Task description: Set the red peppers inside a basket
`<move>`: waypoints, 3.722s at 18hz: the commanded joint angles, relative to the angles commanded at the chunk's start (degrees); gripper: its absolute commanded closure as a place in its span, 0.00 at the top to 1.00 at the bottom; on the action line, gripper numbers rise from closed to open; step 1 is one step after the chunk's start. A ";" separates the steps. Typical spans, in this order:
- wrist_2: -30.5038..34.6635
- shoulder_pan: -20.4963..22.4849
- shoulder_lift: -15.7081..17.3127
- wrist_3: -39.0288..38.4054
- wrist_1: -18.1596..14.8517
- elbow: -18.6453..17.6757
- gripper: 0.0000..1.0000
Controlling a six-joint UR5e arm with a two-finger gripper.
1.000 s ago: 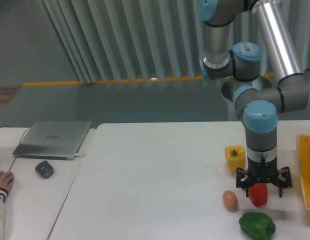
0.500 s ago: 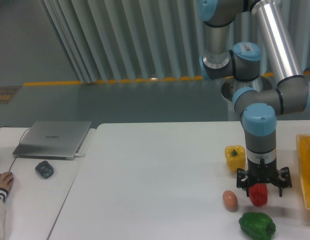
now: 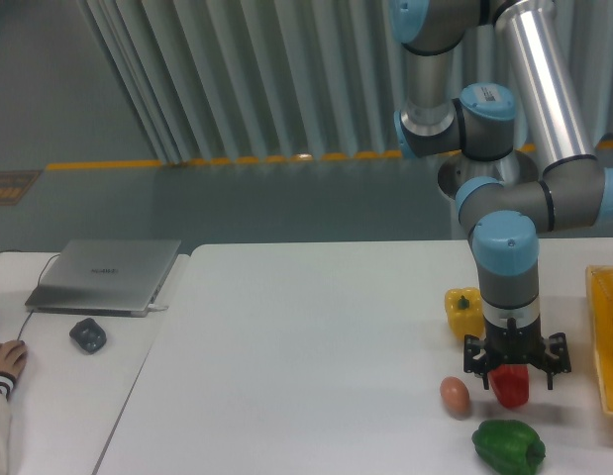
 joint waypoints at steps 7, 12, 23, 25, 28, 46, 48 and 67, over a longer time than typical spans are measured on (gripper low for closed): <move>0.18 -0.18 -0.09 1.68 0.00 -0.79 0.90; 0.18 -0.61 0.09 3.70 0.00 -1.58 0.88; 0.18 -0.70 1.32 5.90 -0.53 -0.70 0.50; 0.17 -0.70 1.41 5.99 -1.14 -0.35 0.50; -0.09 -0.62 2.11 6.16 -1.93 1.31 0.48; -0.52 6.31 6.77 59.46 -13.10 5.89 0.46; -0.61 8.08 6.77 65.11 -13.18 5.80 0.46; -0.09 14.06 6.42 83.95 -12.74 4.39 1.00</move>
